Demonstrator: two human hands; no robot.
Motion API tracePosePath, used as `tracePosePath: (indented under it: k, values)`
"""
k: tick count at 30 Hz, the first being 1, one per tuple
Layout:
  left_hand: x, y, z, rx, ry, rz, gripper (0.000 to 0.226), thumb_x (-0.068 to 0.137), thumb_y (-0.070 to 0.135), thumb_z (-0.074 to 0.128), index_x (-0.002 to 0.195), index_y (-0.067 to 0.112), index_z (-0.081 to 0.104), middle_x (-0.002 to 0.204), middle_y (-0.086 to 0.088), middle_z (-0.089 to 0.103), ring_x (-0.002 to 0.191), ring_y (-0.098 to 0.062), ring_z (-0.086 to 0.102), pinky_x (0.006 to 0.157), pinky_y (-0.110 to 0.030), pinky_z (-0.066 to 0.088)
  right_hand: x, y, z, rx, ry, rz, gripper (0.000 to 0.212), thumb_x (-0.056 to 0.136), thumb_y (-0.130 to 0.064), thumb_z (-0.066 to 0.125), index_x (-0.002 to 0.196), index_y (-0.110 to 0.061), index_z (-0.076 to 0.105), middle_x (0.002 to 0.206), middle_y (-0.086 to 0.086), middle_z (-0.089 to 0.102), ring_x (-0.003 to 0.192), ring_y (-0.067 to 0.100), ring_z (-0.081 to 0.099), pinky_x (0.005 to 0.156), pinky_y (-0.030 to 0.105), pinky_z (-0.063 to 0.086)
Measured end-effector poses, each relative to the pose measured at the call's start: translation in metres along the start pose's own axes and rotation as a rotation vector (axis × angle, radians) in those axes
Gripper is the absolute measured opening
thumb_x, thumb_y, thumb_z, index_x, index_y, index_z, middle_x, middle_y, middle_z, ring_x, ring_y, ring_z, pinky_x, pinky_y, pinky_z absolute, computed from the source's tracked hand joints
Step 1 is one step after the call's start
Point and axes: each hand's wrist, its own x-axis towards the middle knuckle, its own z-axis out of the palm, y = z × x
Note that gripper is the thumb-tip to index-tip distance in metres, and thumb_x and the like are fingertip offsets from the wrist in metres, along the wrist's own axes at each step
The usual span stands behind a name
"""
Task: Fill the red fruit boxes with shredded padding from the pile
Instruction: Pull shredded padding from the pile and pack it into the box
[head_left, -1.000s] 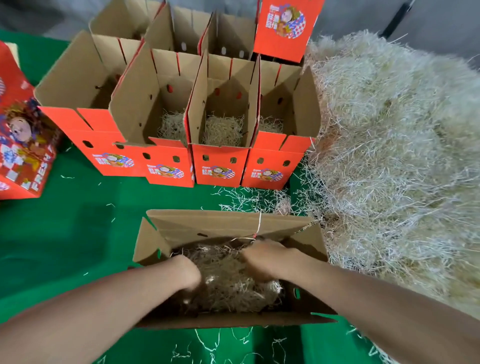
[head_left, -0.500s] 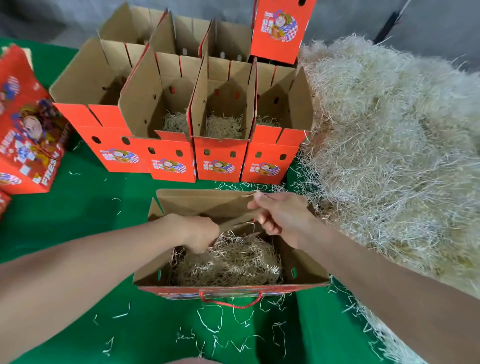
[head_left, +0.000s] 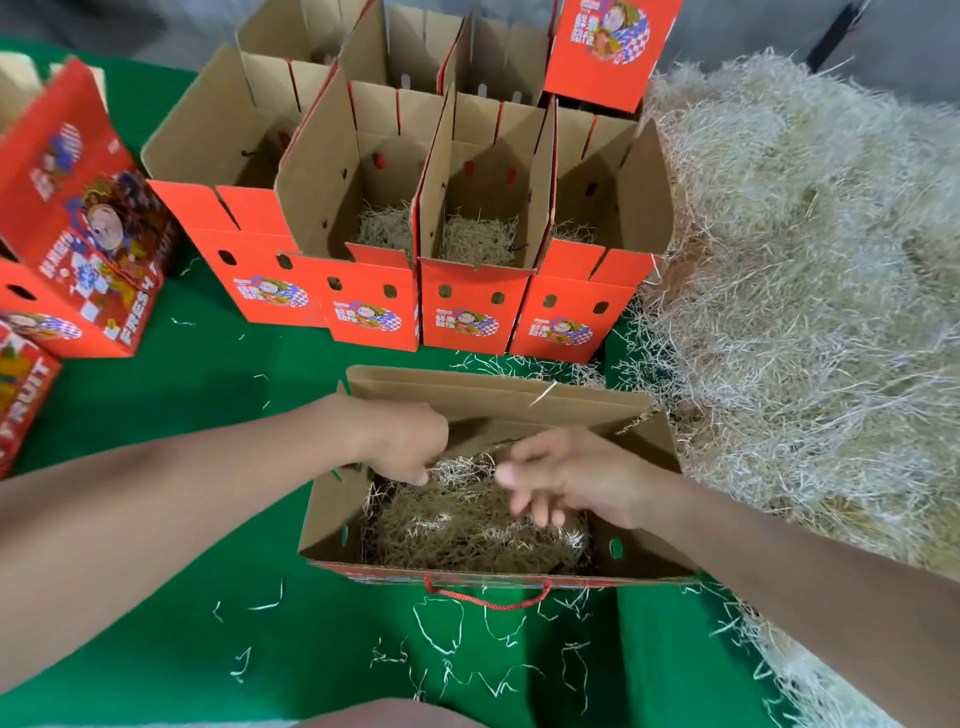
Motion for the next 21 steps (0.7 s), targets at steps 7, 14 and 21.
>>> tracePosePath:
  k: [7, 14, 21]
  values:
    - [0.013, 0.004, 0.004, 0.021, 0.085, -0.007, 0.031, 0.091, 0.035, 0.055, 0.074, 0.010, 0.048, 0.060, 0.001, 0.041, 0.048, -0.016, 0.038, 0.045, -0.026, 0.027, -0.008, -0.018, -0.001, 0.715, 0.214, -0.083, 0.044, 0.076, -0.033, 0.067, 0.107, -0.002, 0.062, 0.061, -0.001, 0.061, 0.048, 0.008, 0.048, 0.044, 0.018, 0.041]
    - [0.019, 0.009, 0.003, 0.044, 0.060, -0.006, 0.029, 0.091, 0.035, 0.054, 0.092, 0.007, 0.058, 0.084, -0.004, 0.059, 0.071, -0.022, 0.057, 0.063, -0.033, 0.049, -0.005, -0.010, -0.004, 0.409, 0.184, -0.262, 0.017, 0.091, -0.022, 0.055, 0.088, -0.011, 0.068, 0.059, 0.000, 0.062, 0.048, 0.010, 0.052, 0.044, 0.018, 0.043]
    - [0.020, 0.008, 0.010, 0.133, -0.161, -0.093, 0.028, 0.095, 0.008, 0.044, 0.117, 0.003, 0.060, 0.099, -0.005, 0.051, 0.082, -0.020, 0.044, 0.064, -0.026, 0.037, 0.031, 0.012, -0.008, -1.371, -0.115, 0.044, 0.018, 0.093, -0.004, 0.050, 0.104, 0.002, 0.061, 0.097, 0.011, 0.063, 0.079, 0.024, 0.058, 0.068, 0.030, 0.049]
